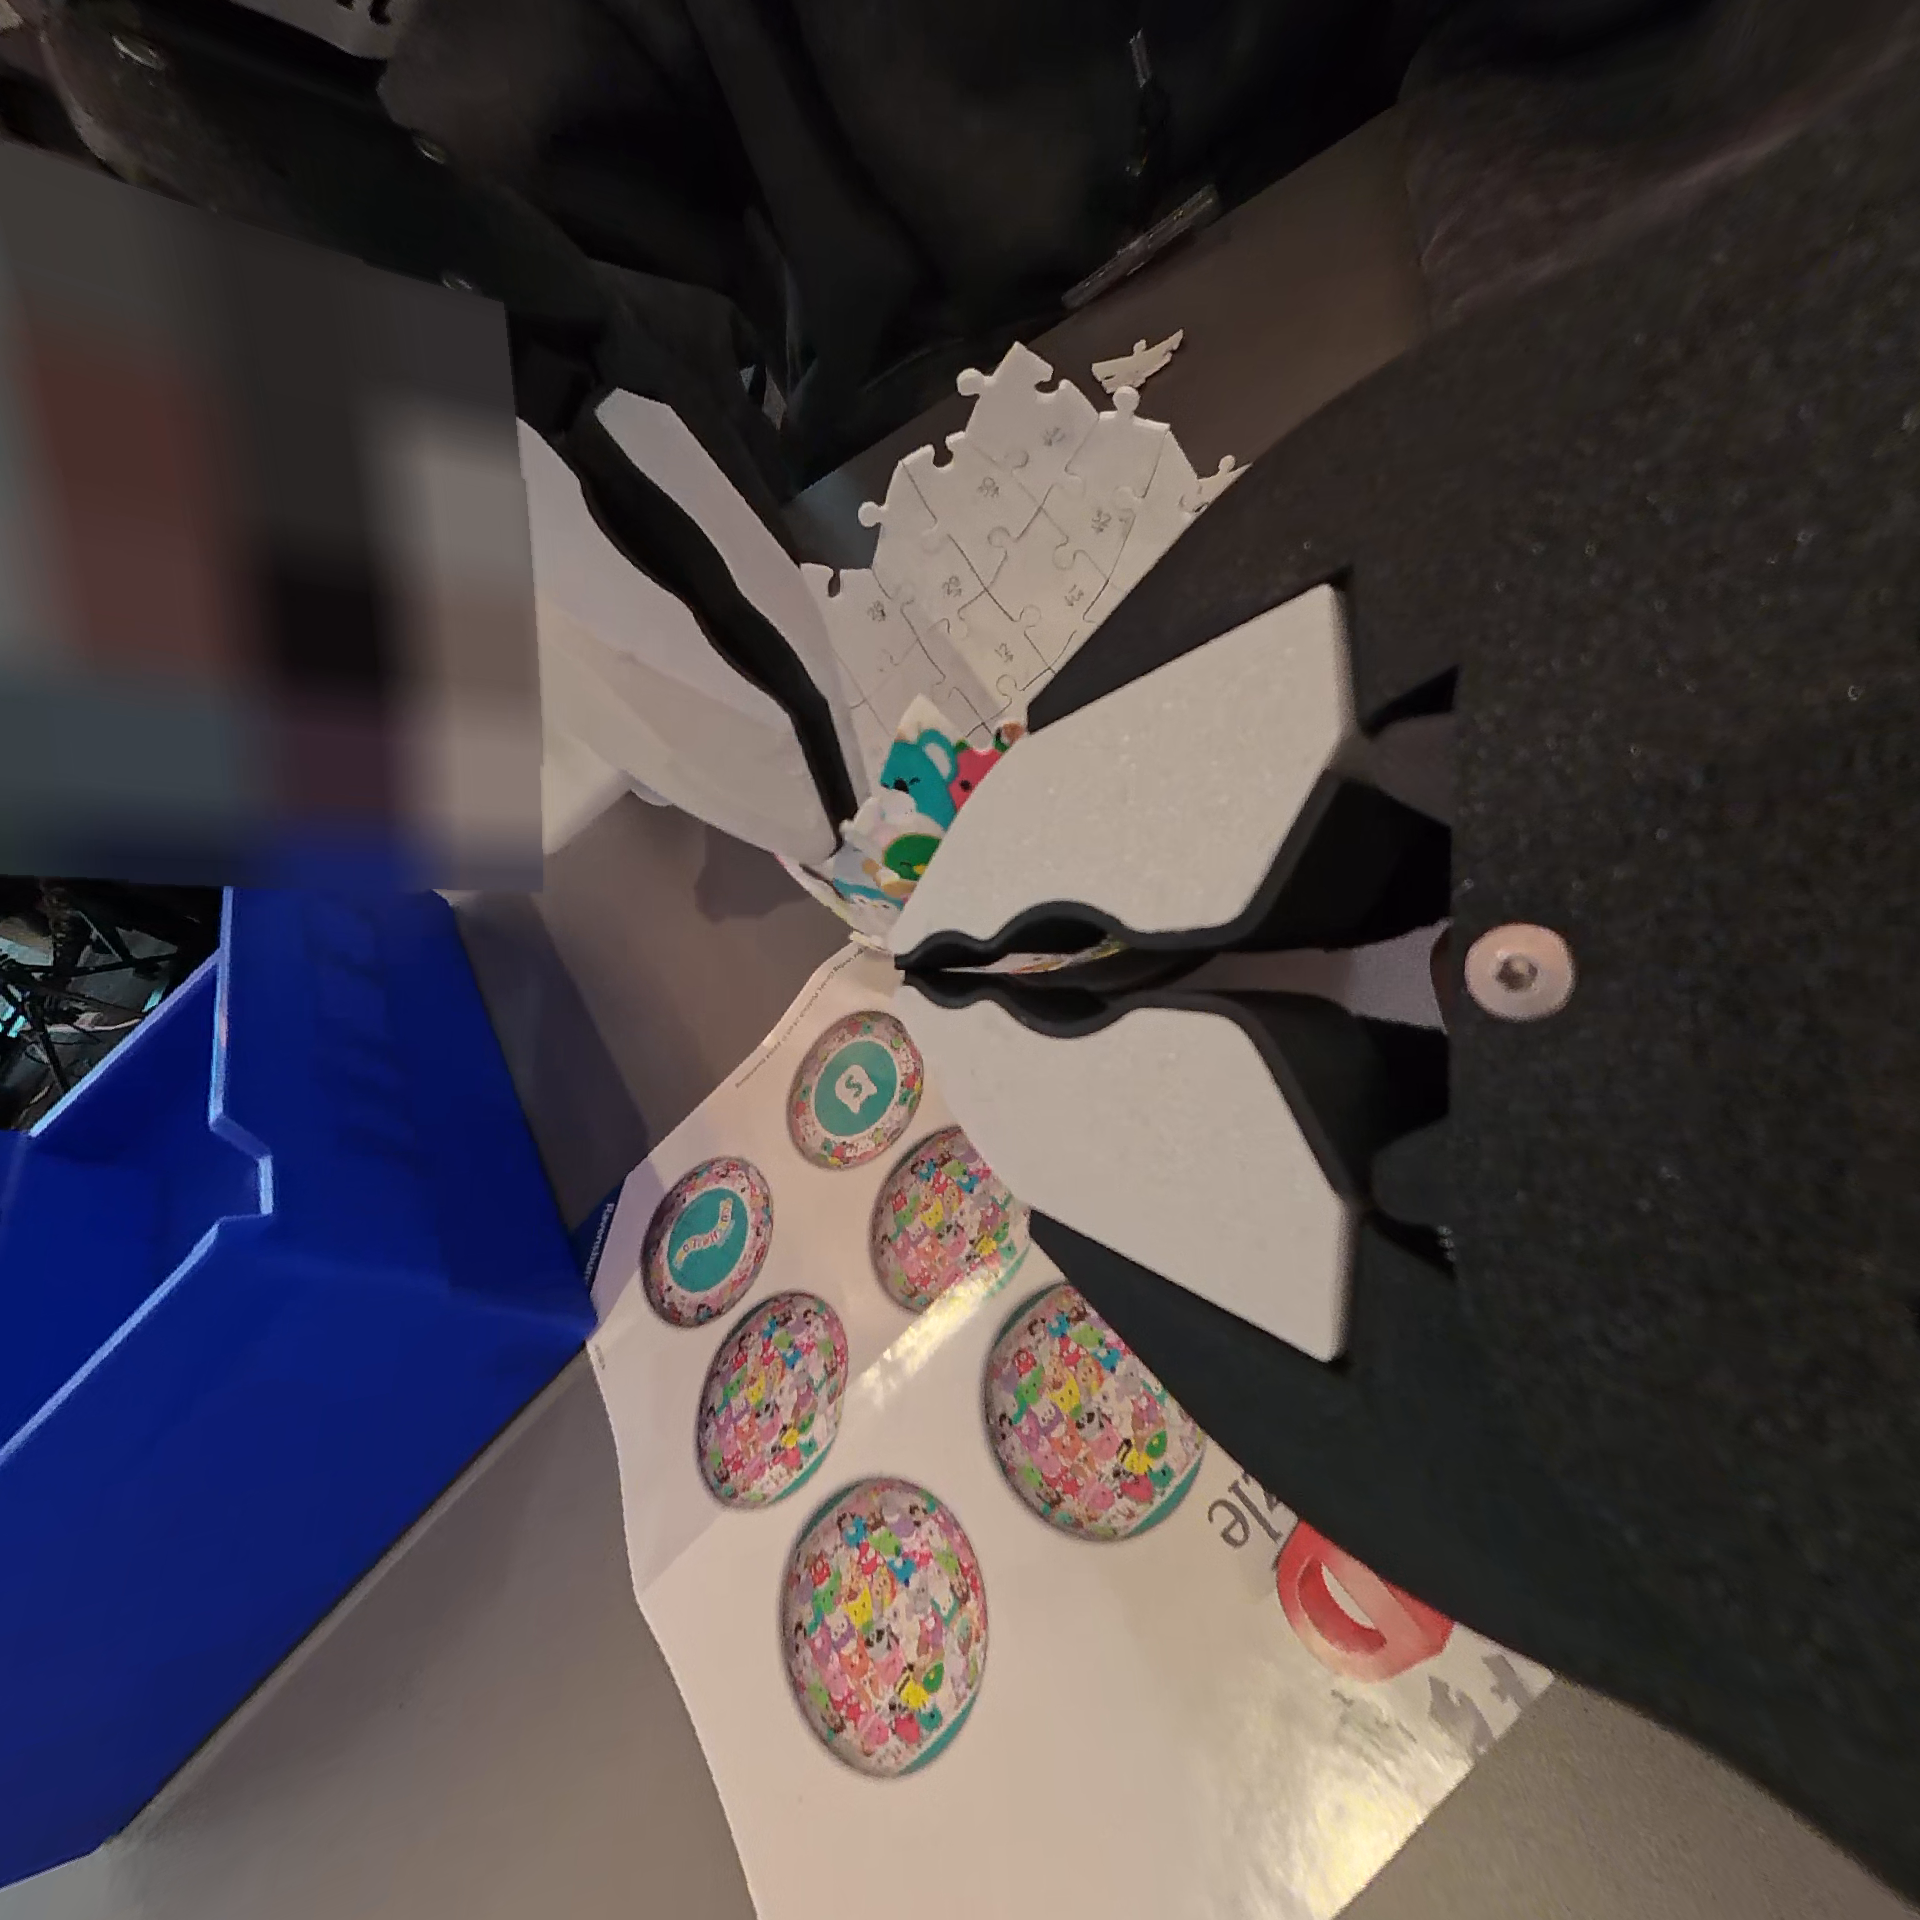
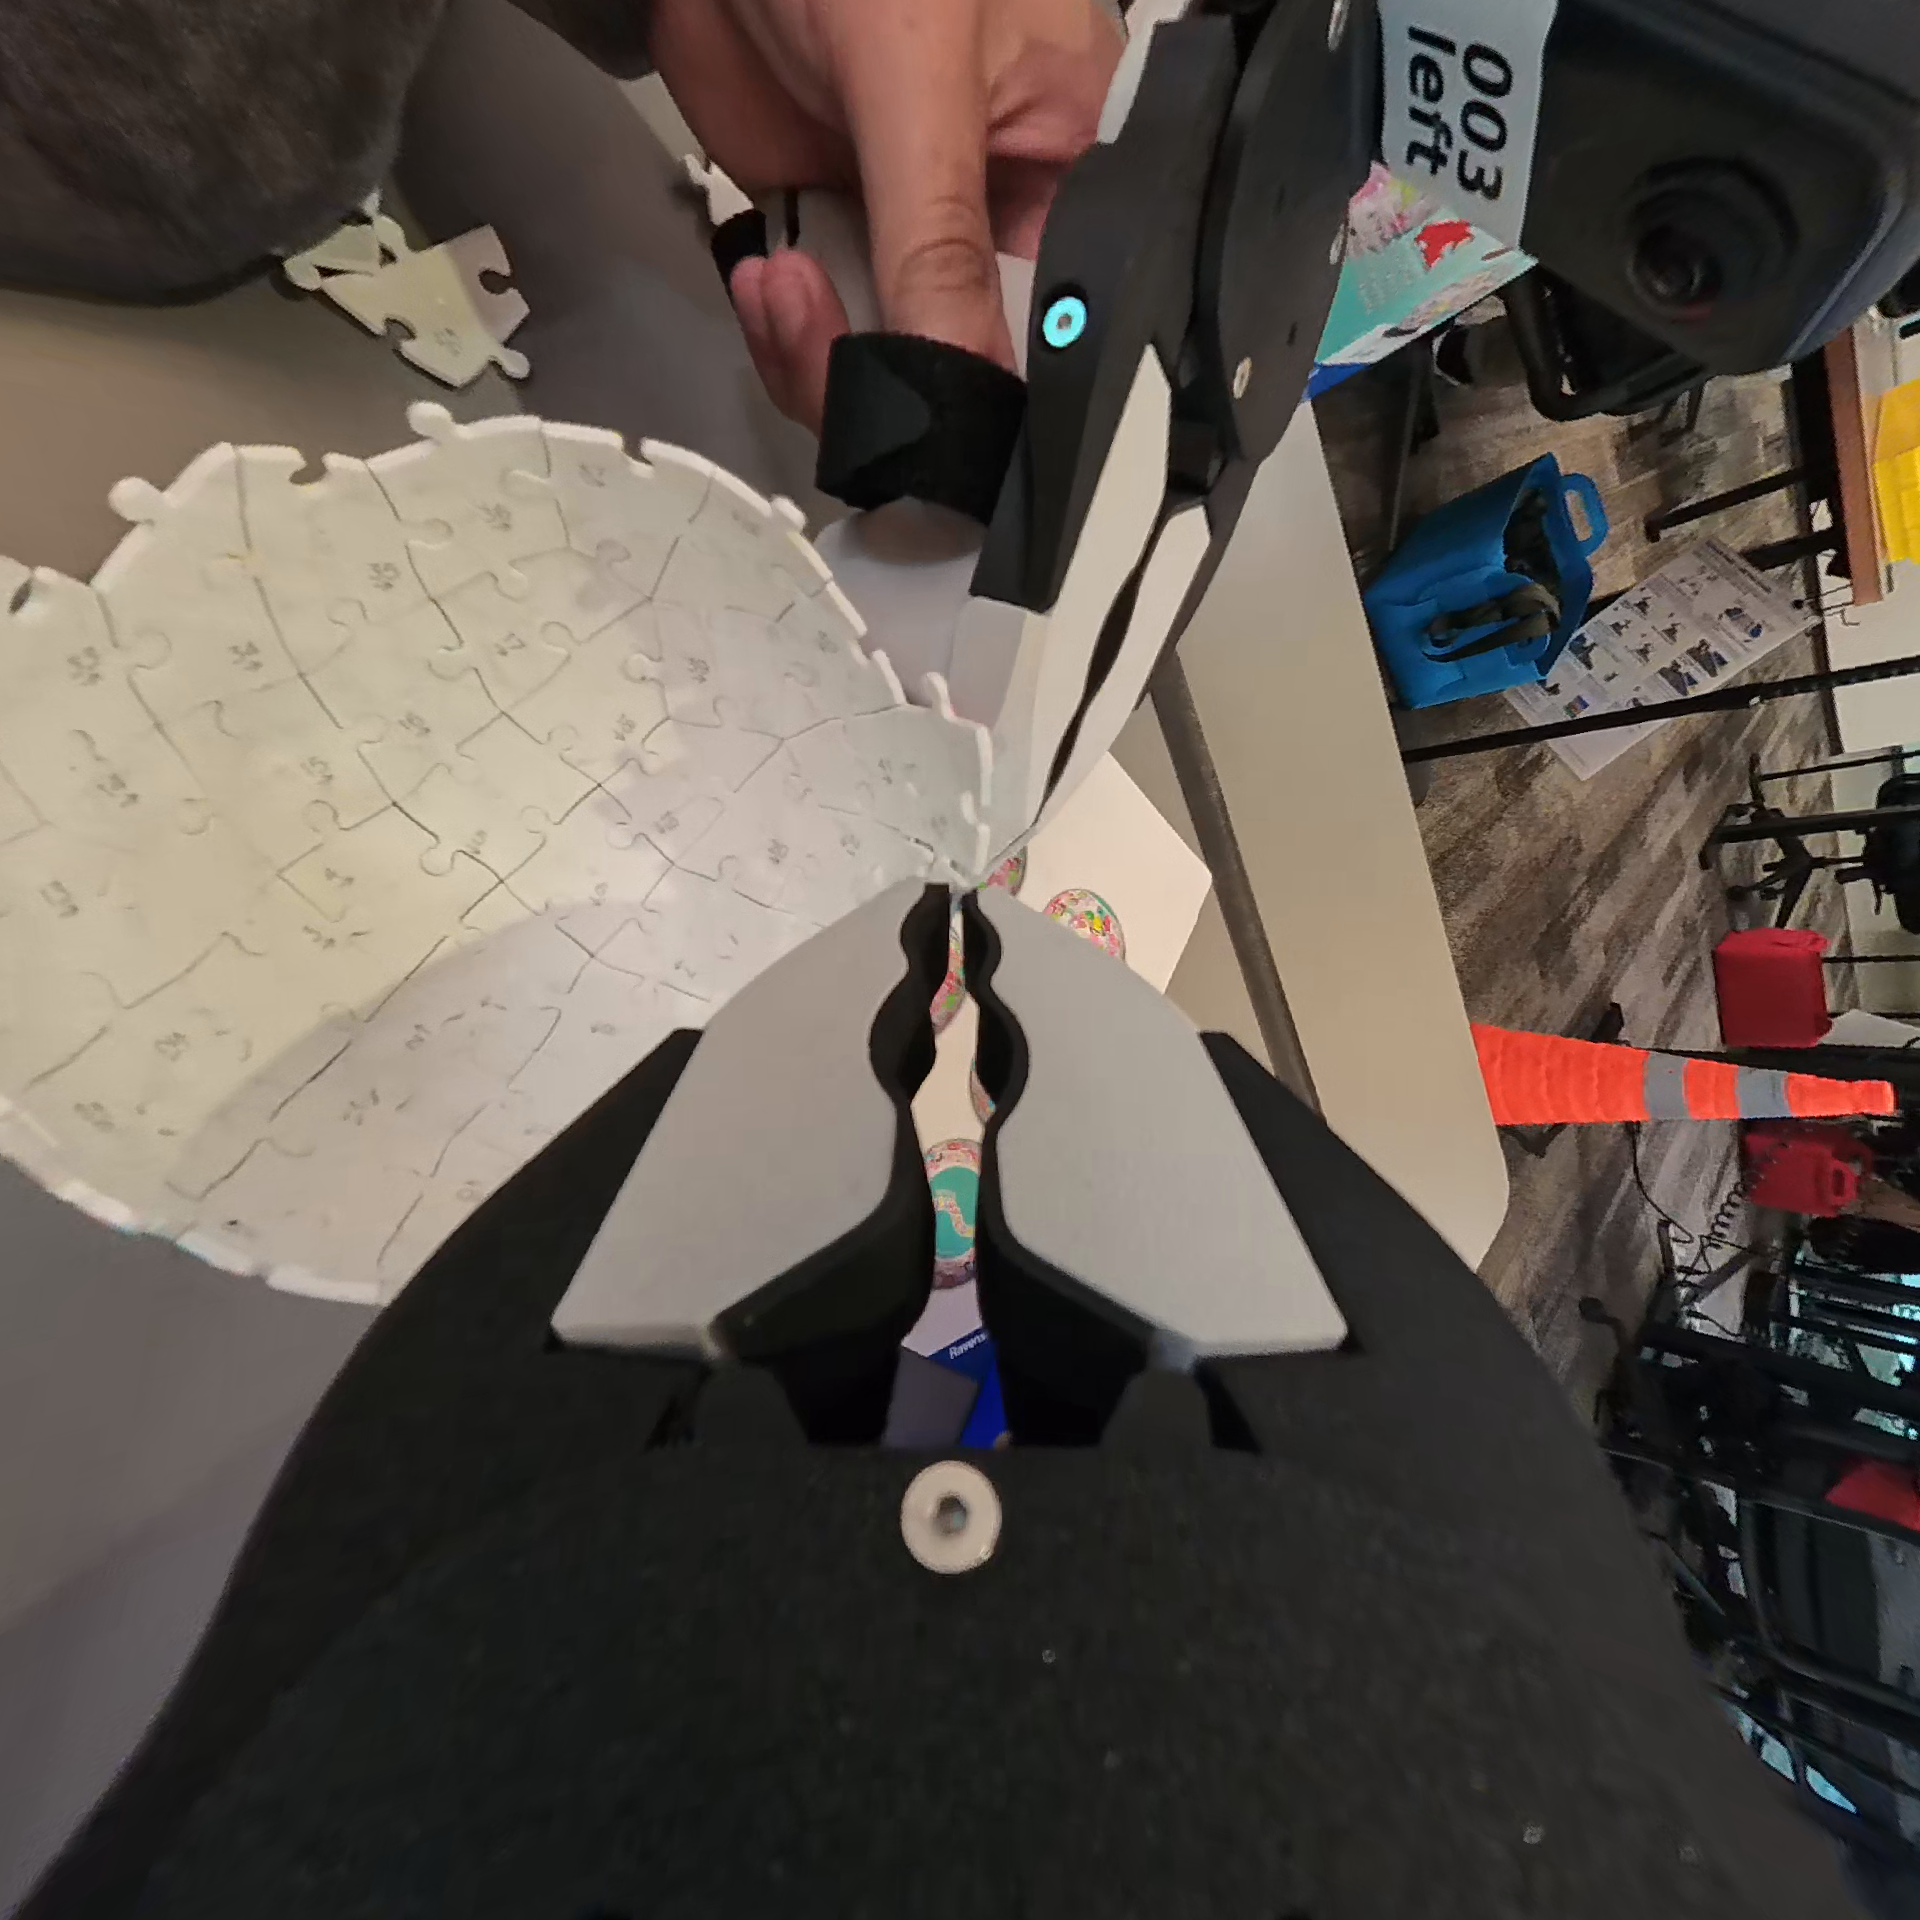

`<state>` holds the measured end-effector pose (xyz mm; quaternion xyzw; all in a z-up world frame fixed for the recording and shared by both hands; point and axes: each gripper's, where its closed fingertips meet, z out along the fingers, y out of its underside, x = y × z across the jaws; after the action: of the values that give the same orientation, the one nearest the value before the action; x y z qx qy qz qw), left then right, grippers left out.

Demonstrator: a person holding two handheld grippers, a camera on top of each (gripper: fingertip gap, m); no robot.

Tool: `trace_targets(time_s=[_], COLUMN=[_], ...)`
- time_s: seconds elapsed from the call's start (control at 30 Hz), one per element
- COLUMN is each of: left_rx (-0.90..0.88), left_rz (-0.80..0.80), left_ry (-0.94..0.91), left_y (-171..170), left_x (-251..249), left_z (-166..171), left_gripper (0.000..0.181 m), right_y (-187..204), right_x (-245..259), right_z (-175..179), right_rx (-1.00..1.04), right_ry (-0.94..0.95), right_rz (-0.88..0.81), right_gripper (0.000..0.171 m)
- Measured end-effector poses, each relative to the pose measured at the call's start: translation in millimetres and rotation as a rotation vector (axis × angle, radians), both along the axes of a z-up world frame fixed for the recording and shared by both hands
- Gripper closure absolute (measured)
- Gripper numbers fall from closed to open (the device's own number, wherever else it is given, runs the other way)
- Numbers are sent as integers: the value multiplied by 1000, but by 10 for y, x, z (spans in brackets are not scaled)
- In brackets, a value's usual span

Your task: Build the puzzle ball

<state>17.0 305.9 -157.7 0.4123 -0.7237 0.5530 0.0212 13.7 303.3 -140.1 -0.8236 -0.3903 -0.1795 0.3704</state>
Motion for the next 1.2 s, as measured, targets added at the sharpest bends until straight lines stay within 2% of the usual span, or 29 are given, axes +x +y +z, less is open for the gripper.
trace_targets(time_s=[0.53, 0.7, 0.87, 1.07, 1.2], left_rx=[50, 144, 267, 453, 521], left_rz=[53, 103, 66, 51, 41], left_ry=[-52, -88, -71, -40, -46], left_y=[89, 237, 209, 154, 118], left_x=[41, -39, -220, -244, -218], left_z=[116, 339, 427, 271, 204], left_gripper=[181, 174, 160, 152, 156], right_y=[-4, -7, -13, -8, -8], right_x=[-18, -26, -15, -16, -15], right_z=[1, 0, 0, 0, 1], right_rx=[5, 12, 15, 19, 19], right_ry=[-6, 8, 12, 20, 24], right_rz=[-2, -4, -7, -13, -14], right_gripper=[169, 169, 169, 169, 169])
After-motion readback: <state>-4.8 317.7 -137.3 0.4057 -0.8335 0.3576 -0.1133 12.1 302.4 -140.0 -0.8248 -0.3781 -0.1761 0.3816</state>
